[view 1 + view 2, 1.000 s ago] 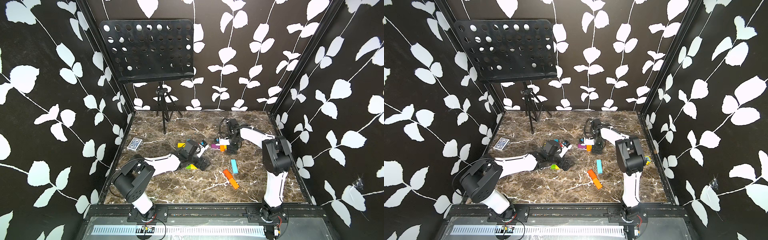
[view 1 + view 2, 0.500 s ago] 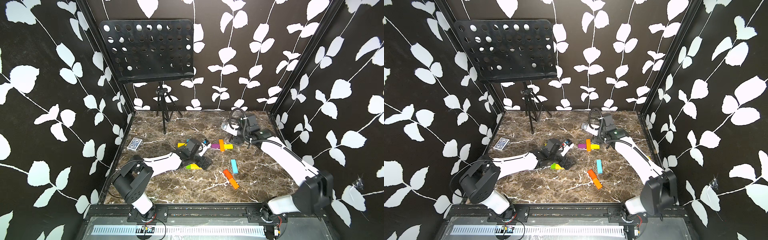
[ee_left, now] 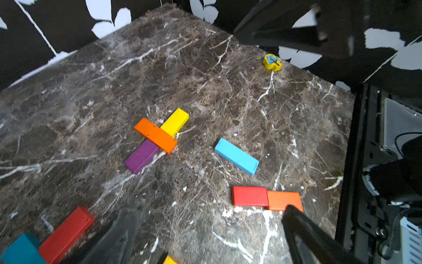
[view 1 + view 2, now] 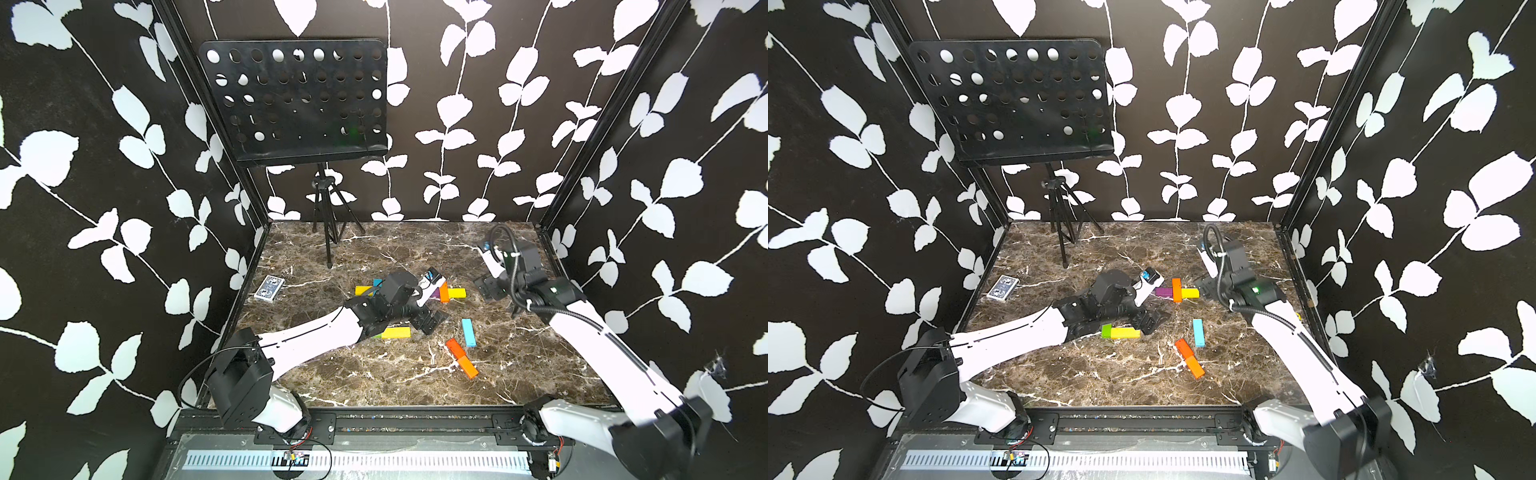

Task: Assemble the letter t with building blocks
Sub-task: Pick up the building block from the center of the board.

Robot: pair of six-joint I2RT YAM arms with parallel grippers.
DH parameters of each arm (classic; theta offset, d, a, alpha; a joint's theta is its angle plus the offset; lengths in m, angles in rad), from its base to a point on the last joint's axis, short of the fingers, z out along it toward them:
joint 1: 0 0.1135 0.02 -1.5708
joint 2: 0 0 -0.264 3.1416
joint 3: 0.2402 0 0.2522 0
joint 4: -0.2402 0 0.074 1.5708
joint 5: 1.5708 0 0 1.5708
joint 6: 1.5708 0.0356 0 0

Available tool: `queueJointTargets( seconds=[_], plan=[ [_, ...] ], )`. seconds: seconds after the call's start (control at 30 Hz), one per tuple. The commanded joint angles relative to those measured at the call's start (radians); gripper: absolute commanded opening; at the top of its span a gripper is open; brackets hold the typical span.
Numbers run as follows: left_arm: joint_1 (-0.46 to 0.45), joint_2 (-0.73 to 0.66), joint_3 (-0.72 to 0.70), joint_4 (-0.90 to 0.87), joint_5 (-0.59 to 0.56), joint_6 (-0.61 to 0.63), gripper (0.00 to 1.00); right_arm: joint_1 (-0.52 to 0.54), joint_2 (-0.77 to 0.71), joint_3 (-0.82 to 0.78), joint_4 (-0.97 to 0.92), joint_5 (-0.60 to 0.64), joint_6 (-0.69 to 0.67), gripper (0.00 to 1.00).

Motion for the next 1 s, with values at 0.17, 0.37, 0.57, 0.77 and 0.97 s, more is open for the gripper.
queueJointTargets(
  seconds=[0.17, 0.37, 0.57, 0.77, 0.97],
  plan=[
    [-0.019, 0.019, 0.083, -0.063, 0.047, -0.073, 0.99, 0.002, -0.228, -0.160, 0.039, 0.126, 0.396, 0.99],
    [-0.082, 0.076, 0.120, -0.095, -0.084, -0.179, 0.92, 0.002, -0.312, -0.217, -0.038, -0.191, 0.376, 0.99],
    [-0.170, 0.201, 0.225, -0.238, -0.235, -0.434, 0.84, 0.003, -0.347, -0.344, -0.044, -0.324, 0.510, 0.99],
    [-0.219, 0.315, 0.225, -0.254, -0.260, -0.744, 0.74, 0.047, -0.470, -0.433, -0.116, -0.204, 0.601, 0.99],
    [-0.243, 0.404, 0.275, -0.308, -0.263, -0.908, 0.63, 0.128, -0.461, -0.457, -0.148, -0.140, 0.684, 0.86]
  ],
)
